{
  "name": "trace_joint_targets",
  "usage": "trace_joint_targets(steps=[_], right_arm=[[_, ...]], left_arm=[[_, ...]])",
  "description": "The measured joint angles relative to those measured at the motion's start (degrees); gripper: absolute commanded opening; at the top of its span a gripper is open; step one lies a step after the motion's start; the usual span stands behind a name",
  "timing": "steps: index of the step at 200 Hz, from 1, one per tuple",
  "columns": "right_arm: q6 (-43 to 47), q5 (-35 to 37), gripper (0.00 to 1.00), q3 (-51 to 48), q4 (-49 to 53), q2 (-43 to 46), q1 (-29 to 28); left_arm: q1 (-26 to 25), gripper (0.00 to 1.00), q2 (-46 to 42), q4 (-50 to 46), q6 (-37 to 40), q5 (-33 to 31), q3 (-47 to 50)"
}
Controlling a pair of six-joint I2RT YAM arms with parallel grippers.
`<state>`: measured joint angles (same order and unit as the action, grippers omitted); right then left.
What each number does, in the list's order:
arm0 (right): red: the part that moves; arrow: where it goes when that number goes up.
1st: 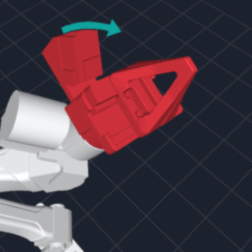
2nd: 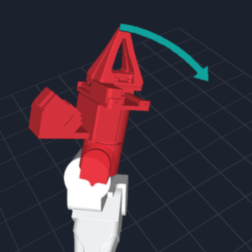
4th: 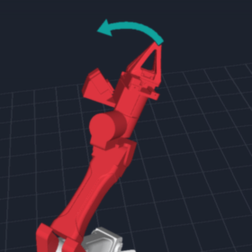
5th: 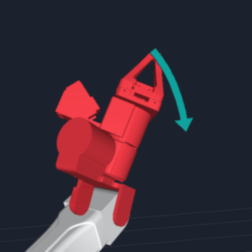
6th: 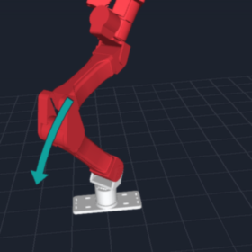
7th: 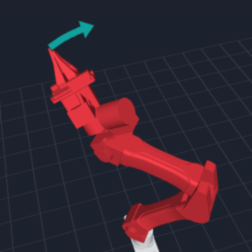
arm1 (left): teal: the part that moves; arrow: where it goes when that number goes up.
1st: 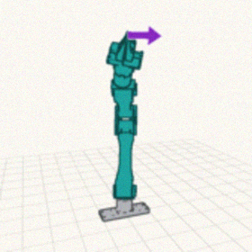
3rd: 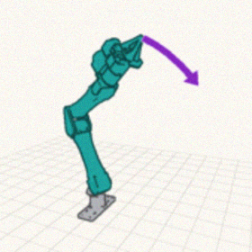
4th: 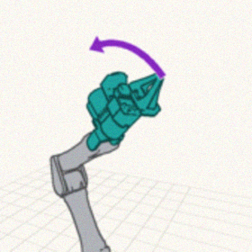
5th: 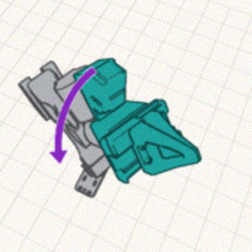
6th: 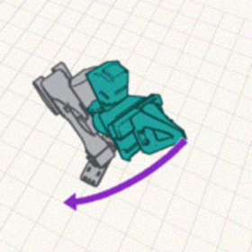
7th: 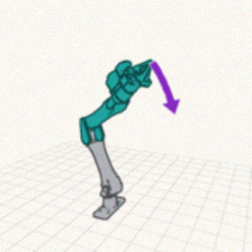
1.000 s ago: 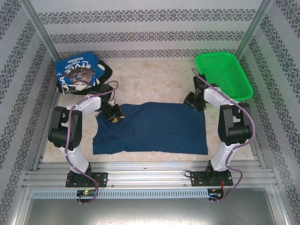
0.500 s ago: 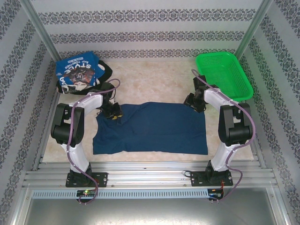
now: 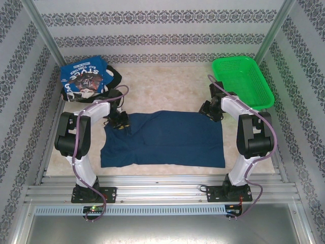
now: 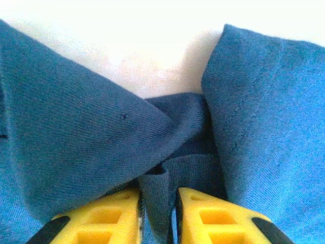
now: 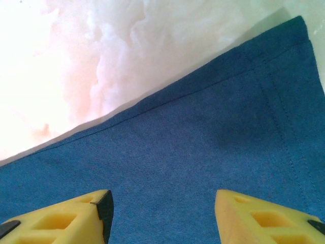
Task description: Fold and stack the t-shirts
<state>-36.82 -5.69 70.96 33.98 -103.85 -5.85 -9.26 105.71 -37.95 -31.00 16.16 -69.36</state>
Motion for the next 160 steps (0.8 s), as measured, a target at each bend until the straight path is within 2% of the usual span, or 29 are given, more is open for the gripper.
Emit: trace_joint_targets(steps=[89,110,139,160], right_arm=[[-0.02,-0.22,0.57,-0.33,-0.17,0.0,0.0],[-0.04,-0.2,0.57,-0.33,-0.15,0.0,0.11],[-0.24,0.28,0.58,-0.31,0.2,-0.02,0.76],[-0.57,1.62,0.58,0.96,1.73,-1.11,1.22]], left_arm=[[0.76,0.23,0.0,0.44,-0.07,-1.88,-1.42],[0.76,0.18,0.15,1.11,-0.28,-1.57,-2.05],[0.76,0.0,0.44,1.95,-0.59,-0.44,-2.29],[0.76,0.0,0.44,2.62,-0.68,0.76,-2.29]])
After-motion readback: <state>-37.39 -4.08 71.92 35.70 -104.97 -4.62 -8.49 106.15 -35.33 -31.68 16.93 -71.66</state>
